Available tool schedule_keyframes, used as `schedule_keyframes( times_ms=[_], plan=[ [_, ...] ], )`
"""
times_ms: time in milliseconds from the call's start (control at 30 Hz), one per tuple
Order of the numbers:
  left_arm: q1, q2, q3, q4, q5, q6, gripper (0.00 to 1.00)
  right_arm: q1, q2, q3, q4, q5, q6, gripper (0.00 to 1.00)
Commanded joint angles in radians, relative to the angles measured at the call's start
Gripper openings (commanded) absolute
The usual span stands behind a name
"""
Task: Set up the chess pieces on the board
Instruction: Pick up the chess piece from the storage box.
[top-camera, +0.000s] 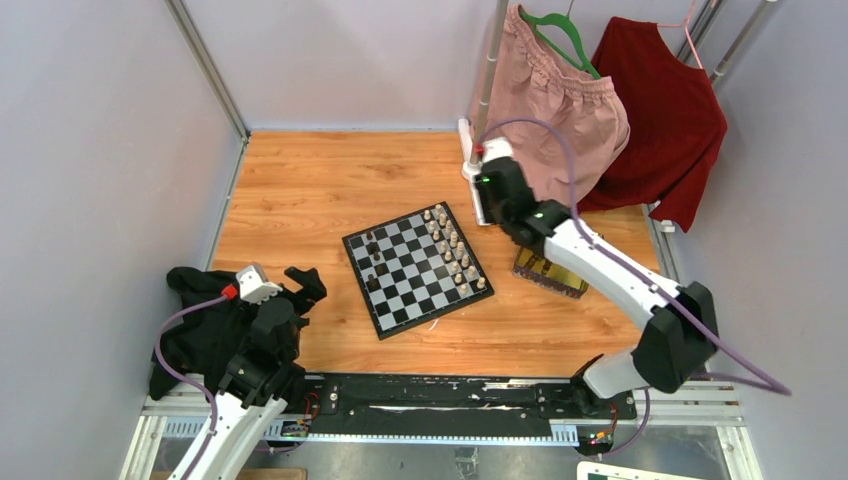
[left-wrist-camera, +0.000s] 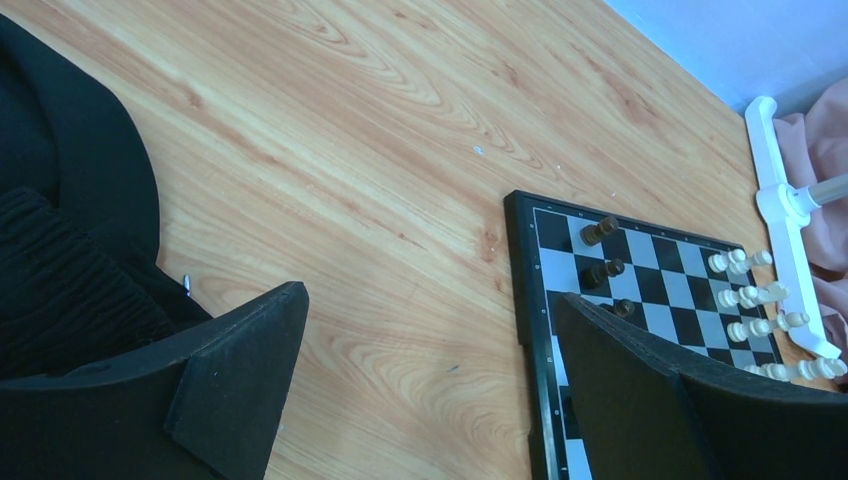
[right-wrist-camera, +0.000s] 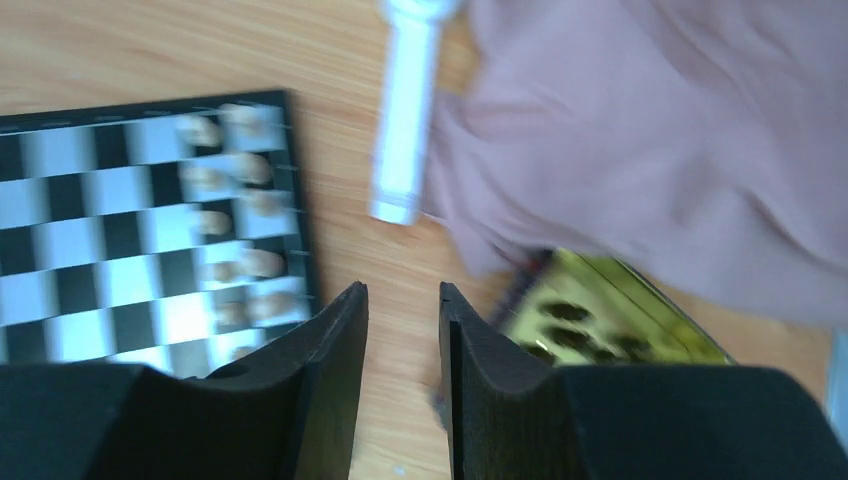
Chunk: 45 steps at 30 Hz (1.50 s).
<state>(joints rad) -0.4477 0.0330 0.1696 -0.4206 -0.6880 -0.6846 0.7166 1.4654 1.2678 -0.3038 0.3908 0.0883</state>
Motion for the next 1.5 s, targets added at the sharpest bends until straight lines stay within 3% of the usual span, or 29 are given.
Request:
schedule_keyframes(
  times_ms=[0,167,500,1467],
  plan=[
    [-0.006,0.002,-0.011,0.021,0.005,0.017,1.00,-0.190,-0.122,-0.160,-0.006,0.002,0.143,0.36],
    [-0.006,0.005,-0.012,0.028,0.012,0.023,1.00,-0.374,-0.194,-0.294,0.002,-0.033,0.202,0.36],
    [-0.006,0.003,-0.012,0.029,0.020,0.028,1.00,-0.501,-0.144,-0.419,0.022,-0.083,0.255,0.36],
    [-0.006,0.000,-0.013,0.026,0.023,0.031,1.00,-0.544,-0.034,-0.455,0.073,-0.168,0.274,0.34]
  ],
)
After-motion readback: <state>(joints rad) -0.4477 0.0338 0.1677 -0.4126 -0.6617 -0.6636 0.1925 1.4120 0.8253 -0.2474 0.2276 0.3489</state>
